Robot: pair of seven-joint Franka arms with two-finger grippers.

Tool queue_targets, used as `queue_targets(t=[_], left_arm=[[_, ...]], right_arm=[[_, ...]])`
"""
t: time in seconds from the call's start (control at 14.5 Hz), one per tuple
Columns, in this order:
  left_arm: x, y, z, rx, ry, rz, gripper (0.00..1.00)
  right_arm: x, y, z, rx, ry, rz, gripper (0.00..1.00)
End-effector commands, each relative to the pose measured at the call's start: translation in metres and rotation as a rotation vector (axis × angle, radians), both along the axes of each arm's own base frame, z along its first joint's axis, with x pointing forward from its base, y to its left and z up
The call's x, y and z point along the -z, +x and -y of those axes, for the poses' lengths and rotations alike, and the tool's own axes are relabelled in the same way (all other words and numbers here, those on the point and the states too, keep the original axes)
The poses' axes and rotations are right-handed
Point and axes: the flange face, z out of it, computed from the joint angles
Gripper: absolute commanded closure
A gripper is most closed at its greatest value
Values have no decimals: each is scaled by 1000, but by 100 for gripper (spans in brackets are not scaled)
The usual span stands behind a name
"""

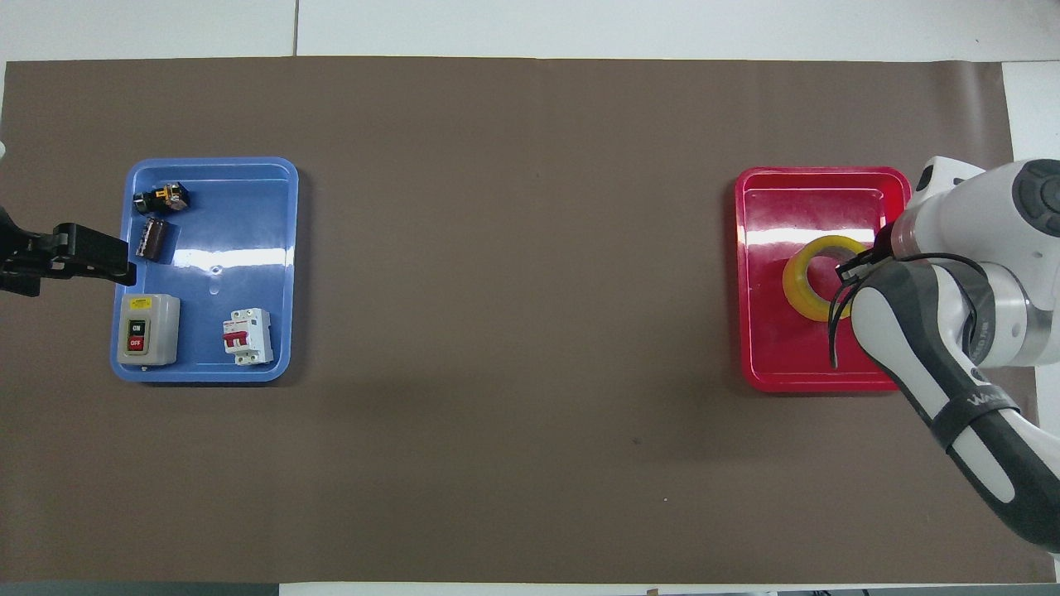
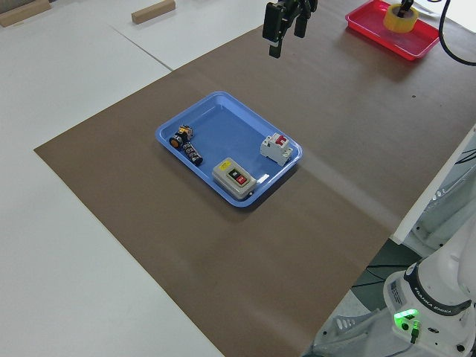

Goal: Place and move tape with both arms
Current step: 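Carry the tape with the right gripper and lower it into the red tray, then open the right gripper and lift it away from the tape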

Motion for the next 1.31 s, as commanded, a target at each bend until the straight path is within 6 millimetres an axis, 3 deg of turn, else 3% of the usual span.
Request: queue_targets(t=[0.0,0.34,0.69,0.76,0.83,0.89,1.1,1.24], left_arm=[[-2,-2,0,19,30,20,0],[-2,-2,-1,18,27,19,0],[-2,-3,-6,4,28,10,0],[-2,-3,-6,4,28,10,0],[-2,-3,-7,2,28,10,0],[-2,-3,-7,2,28,10,0],[-2,-3,-7,2,28,10,0],[-2,-3,-7,1,28,10,0]], right_arm=[[-6,-16,3,-15,10,18,100],[22,-22,11,-11,12,59,100],[27,-22,17,0,13,53,98],[27,-22,17,7,14,52,40],[23,-20,20,10,13,47,0],[8,-15,17,9,12,56,0],[-80,16,-11,44,7,33,0],[-134,26,-21,181,3,12,0]])
